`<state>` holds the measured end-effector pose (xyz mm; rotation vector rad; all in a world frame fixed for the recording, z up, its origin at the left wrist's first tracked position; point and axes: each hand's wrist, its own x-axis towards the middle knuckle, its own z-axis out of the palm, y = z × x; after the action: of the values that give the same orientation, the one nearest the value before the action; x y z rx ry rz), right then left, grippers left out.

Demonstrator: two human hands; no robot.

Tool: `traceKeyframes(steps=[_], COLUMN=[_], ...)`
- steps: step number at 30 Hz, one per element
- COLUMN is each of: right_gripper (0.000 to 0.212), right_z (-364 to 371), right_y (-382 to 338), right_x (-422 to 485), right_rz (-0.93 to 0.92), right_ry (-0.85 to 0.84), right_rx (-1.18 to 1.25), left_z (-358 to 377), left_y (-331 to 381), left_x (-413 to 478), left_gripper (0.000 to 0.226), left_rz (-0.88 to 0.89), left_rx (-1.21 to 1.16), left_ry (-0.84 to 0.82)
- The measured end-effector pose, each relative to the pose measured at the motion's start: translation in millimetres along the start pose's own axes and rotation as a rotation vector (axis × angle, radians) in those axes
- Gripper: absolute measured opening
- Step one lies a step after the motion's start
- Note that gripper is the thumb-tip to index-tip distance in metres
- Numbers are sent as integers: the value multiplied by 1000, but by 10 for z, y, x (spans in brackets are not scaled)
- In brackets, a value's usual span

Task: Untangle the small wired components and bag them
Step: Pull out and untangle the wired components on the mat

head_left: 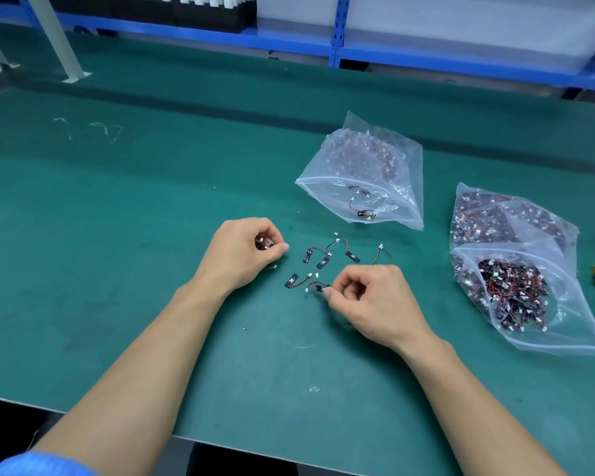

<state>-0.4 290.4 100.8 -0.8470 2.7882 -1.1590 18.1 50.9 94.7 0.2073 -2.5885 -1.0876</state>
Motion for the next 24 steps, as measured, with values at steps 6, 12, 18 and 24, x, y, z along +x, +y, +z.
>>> traceKeyframes(steps=[6, 12, 18, 24], right_gripper=[35, 40, 41, 60], right_z=[-14, -69, -153, -221], right_y=[78, 115, 143, 167], right_x=[9, -4, -16, -12], right_rz=[122, 182, 154, 190], right_ry=[68, 84, 188, 112], right_rx=[-29, 6, 51, -33], left_z=[3, 15, 9, 15], left_y=[-26, -26, -17, 15], left_x=[13, 11, 10, 10], left_gripper=[17, 18, 18, 17], left_rz=[-17, -13, -14, -22], left_rx=[45, 42, 29, -72], left_ry=[-37, -49, -38, 4])
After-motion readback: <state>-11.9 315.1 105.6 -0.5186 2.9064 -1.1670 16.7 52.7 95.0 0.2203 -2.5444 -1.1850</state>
